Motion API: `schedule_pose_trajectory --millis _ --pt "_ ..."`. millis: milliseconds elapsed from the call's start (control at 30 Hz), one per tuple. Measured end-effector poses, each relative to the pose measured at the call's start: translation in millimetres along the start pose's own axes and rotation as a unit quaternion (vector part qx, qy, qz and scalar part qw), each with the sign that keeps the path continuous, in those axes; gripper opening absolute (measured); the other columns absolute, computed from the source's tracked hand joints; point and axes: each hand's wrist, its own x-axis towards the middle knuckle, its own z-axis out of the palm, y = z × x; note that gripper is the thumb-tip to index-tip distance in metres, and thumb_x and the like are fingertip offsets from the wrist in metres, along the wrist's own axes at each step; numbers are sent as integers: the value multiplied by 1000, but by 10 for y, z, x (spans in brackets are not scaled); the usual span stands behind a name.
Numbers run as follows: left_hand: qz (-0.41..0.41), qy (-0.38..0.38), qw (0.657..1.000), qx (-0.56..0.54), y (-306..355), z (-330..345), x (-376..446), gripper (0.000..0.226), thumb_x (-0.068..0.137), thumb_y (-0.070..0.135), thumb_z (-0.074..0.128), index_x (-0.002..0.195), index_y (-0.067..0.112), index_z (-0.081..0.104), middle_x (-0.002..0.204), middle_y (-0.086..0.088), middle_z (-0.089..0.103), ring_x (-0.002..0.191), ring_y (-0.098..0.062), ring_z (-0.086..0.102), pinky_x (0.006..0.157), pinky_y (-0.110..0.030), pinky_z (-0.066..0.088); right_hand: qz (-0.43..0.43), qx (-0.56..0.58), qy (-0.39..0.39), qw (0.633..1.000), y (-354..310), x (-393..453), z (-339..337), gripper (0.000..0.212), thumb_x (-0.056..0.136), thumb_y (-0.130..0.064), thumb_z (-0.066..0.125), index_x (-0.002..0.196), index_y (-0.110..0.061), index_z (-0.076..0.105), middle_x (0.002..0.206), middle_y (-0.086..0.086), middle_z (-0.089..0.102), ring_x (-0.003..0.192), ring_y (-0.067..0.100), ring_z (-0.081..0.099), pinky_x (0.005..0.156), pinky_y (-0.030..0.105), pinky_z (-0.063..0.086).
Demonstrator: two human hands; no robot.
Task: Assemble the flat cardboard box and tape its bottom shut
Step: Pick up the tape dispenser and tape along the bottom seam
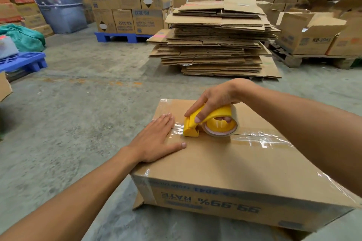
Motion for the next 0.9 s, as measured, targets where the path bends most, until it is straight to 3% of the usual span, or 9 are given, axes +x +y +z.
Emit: schedule_pose_trajectory --millis 67,200,300,433,533,633,733,800,900 --pt "0 -2 1000 4 -8 1 17 109 74 89 19 156 20 -6 164 3 -10 150 -8 -10 122 -33 0 33 8 -6 999 300 -230 -42 49 81 -37 76 128 -44 62 103 -9 63 51 4 66 42 16 50" --pt "-4 -7 1000 5 5 -22 42 108 74 89 19 156 22 -5 164 7 -10 149 -7 -9 118 -26 -4 99 28 24 994 1075 -874 -81 48 77 -29 79 122 -43 67 116 -6 63 83 16 66 43 18 51" --pt "-9 -16 1000 7 8 -47 50 112 70 92 15 156 24 -6 163 9 -12 148 -5 -10 118 -26 -3 150 42 12 988 1545 -1298 -102 57 61 -49 85 114 -54 67 123 -14 56 102 19 60 63 24 55" --pt "-6 -21 1000 9 54 -78 24 112 69 92 15 156 24 -5 163 10 -11 145 0 -11 115 -22 -5 152 50 7 987 1881 -1517 -107 86 25 -71 84 109 -61 66 123 -18 53 106 19 57 76 28 53" --pt "-15 -31 999 13 102 -122 31 116 66 94 11 156 23 -3 163 9 -9 142 2 -11 114 -20 -5 126 42 18 991 1918 -1502 -95 81 29 -71 84 108 -60 67 122 -17 56 105 19 60 81 33 57" --pt "-24 -41 998 51 279 -146 116 116 66 93 3 156 20 -5 164 1 -10 147 -6 -11 117 -25 -7 121 40 36 991 1914 -1497 -94 64 49 -57 82 111 -56 68 120 -14 58 104 20 61 85 40 58" --pt "35 -17 997 72 844 -98 311 109 73 89 7 156 19 1 165 -4 -6 151 -15 -8 120 -32 -5 113 42 44 992 1956 -1504 -91 58 54 -53 80 112 -55 68 123 -11 59 105 22 63 91 50 56" --pt "93 -12 994 52 1392 -26 484 101 79 84 17 156 20 4 165 -4 -2 151 -17 -4 121 -35 -1 109 45 41 992 1989 -1506 -86 58 56 -53 81 112 -54 68 124 -10 59 104 24 63 85 47 59" --pt "118 -34 992 11 2206 103 728 100 83 80 25 156 17 -1 165 -5 -5 151 -20 -7 122 -41 0 97 69 39 992 2024 -1517 -88 49 67 -44 81 115 -51 69 117 -1 65 86 25 67 52 32 58"
